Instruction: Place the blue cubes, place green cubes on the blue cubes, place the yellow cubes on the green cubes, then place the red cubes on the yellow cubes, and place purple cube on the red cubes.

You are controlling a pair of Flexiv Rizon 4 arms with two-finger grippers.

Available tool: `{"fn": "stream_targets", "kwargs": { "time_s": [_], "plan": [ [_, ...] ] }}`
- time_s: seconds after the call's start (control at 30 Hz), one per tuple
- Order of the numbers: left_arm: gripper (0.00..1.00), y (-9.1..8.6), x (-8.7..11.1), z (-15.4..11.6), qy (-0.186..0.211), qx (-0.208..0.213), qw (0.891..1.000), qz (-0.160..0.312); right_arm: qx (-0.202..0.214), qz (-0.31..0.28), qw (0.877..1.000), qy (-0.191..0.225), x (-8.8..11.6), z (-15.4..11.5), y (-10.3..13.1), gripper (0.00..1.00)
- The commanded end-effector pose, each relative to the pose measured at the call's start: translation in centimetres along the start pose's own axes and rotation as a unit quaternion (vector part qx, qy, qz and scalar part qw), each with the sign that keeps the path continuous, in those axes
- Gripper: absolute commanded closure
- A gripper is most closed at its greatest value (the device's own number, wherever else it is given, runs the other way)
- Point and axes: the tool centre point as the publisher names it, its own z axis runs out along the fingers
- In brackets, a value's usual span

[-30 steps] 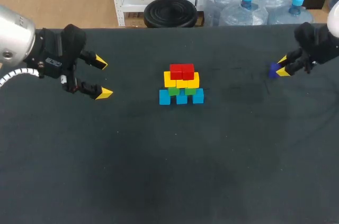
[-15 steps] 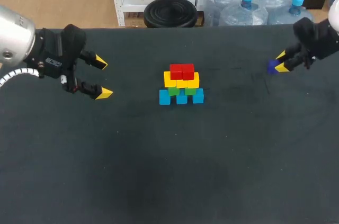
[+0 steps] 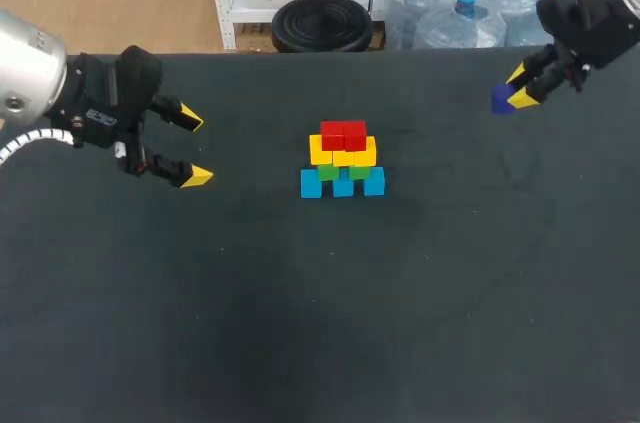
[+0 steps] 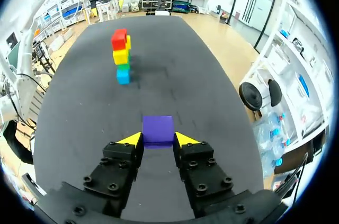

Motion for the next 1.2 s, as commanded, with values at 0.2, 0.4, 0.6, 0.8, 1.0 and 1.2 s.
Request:
{"fn": "stream_targets", "kwargs": {
  "time_s": [0.2,0.4,0.6,0.8,1.0,1.2],
  "plan": [
    [0.0,0.0,0.2,0.0,-0.004,-0.001,1.0,0.002,-0.006,-0.02,1.0,-0.009,-4.9,-0.6,2.3,1.0],
    [0.0,0.0,0.2,0.0,-0.004,-0.001,1.0,0.002,-0.022,-0.024,0.999,-0.028,-7.5,0.2,3.6,1.0],
    [0.0,0.0,0.2,0.0,-0.004,-0.001,1.0,0.002,-0.043,-0.028,0.998,-0.028,-9.3,1.5,4.9,1.0],
    [0.0,0.0,0.2,0.0,-0.004,-0.001,1.0,0.002,-0.052,-0.043,0.997,-0.028,-11.7,2.3,6.5,1.0],
    [0.0,0.0,0.2,0.0,-0.004,-0.001,1.0,0.002,-0.059,-0.058,0.996,-0.028,-13.8,3.1,7.5,1.0],
    [0.0,0.0,0.2,0.0,-0.004,-0.001,1.0,0.002,-0.063,-0.06,0.996,-0.03,-15.2,4.6,8.1,1.0]
  ]
}}
